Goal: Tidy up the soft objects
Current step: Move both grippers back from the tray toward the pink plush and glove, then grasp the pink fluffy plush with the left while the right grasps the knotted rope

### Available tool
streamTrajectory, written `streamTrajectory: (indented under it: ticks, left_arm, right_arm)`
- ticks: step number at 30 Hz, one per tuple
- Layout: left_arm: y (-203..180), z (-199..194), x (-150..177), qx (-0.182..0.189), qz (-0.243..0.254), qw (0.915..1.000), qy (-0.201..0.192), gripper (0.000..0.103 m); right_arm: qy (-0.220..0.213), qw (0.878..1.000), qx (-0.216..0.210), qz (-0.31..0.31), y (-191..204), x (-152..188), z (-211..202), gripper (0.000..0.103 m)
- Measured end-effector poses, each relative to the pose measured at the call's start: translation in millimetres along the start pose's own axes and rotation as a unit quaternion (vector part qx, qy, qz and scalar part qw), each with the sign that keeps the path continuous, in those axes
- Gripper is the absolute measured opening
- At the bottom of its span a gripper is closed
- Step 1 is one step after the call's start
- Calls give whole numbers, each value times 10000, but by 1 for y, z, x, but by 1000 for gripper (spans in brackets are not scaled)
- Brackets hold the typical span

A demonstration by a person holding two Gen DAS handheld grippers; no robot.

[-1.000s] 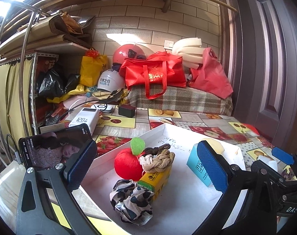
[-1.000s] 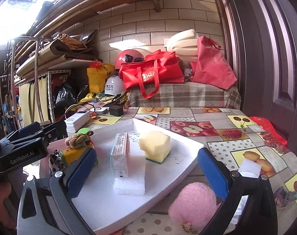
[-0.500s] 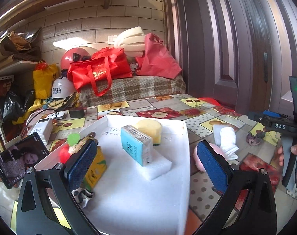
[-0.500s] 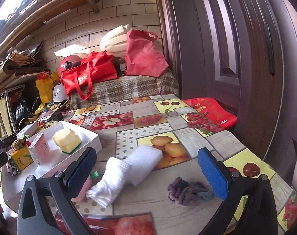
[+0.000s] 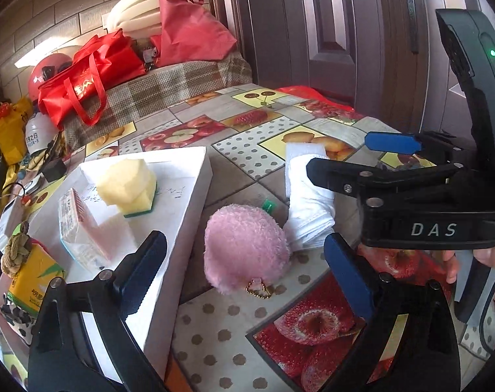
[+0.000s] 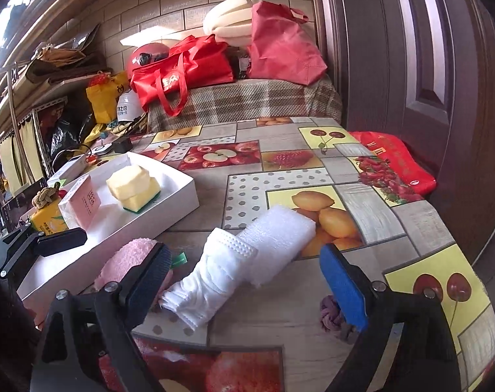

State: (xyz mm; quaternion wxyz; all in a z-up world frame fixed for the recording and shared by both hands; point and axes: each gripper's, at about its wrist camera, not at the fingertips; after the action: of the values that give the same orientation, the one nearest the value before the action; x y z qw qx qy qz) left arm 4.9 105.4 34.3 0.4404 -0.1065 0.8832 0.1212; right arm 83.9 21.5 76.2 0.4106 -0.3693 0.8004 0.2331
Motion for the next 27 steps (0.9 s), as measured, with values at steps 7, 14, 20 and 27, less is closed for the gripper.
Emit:
streamTrajectory:
  ticks: [7, 14, 20, 27]
  left_arm:
    - [-17, 21, 1, 480, 393, 9964, 573, 98]
    - [-33, 15, 18, 1755, 54, 9776, 1163, 98]
    - [-37, -27, 19, 1569, 48, 9870, 335, 98]
    - [-17, -27, 12, 912, -212, 9956, 11, 98]
  right_arm:
    - [613, 9970, -47, -474, 20, -4, 34, 57]
    - [1067, 9899, 173, -918, -6, 24, 4, 49]
    - [-17, 9990, -434, 92, -63, 35, -76, 82]
    - [-190, 9961, -88, 861, -106, 41, -103, 86]
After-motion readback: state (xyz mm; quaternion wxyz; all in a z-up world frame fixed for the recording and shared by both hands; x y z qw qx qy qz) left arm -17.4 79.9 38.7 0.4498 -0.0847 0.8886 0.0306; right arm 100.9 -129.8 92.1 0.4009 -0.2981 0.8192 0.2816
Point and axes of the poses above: each gripper's, at about its wrist camera, not at the fingertips, and z roughly the way its jaws point, y to its left, x to its underside, and after that the axes turned 1 degree about -x, right-handed
